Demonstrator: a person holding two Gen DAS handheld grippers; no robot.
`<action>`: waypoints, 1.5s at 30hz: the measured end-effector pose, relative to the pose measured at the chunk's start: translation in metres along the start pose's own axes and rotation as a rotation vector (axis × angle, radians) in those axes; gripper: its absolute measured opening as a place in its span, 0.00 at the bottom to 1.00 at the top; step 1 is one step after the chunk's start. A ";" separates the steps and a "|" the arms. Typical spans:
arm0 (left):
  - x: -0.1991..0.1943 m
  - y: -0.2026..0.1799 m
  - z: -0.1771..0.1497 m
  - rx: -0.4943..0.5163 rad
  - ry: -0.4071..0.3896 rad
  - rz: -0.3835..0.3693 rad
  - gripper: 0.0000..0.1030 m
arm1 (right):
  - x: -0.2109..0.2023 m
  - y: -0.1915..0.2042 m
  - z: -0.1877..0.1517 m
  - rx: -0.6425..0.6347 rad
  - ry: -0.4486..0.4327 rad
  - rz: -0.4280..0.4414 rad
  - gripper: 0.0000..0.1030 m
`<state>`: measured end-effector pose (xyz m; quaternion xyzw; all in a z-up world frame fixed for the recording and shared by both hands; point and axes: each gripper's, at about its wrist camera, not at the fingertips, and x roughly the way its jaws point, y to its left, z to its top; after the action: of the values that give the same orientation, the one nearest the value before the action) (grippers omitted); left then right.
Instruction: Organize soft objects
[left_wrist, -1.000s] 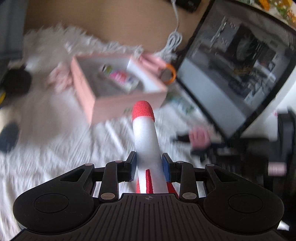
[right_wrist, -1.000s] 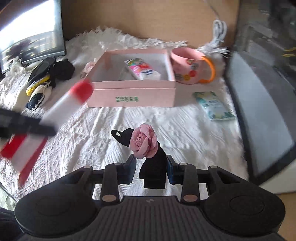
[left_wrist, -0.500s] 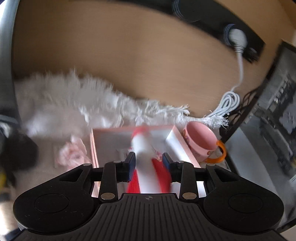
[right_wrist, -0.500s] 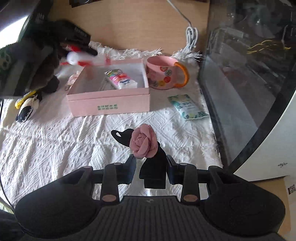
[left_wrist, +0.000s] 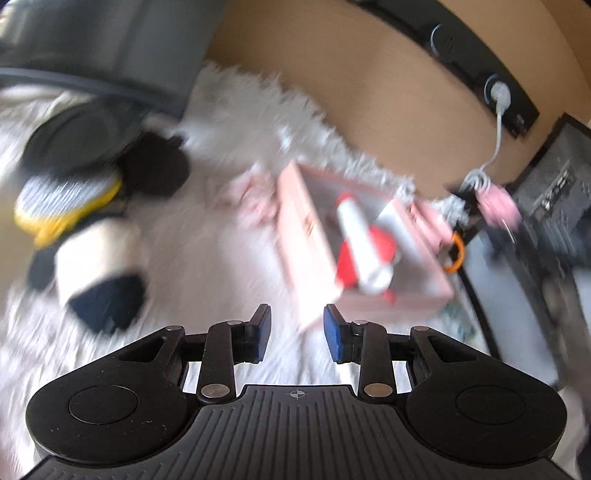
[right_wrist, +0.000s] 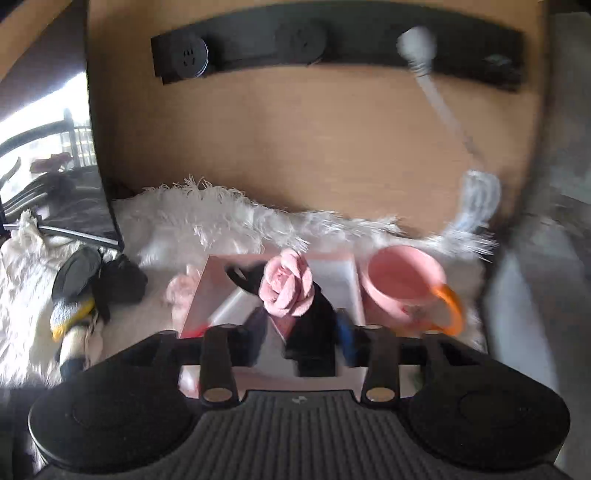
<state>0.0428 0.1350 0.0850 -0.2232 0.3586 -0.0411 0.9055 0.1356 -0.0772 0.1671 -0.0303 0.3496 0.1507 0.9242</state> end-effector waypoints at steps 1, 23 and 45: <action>-0.005 0.004 -0.007 -0.003 0.012 0.005 0.33 | 0.016 0.004 0.008 -0.003 0.027 -0.014 0.58; -0.028 0.042 -0.053 -0.040 0.084 0.039 0.33 | 0.135 0.090 0.009 -0.271 0.200 0.043 0.30; -0.066 0.070 -0.045 -0.006 0.014 0.095 0.33 | 0.220 0.237 -0.013 -0.700 0.254 -0.123 0.11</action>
<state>-0.0423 0.1965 0.0677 -0.2083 0.3754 0.0014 0.9031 0.2119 0.2030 0.0248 -0.3837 0.3862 0.2001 0.8146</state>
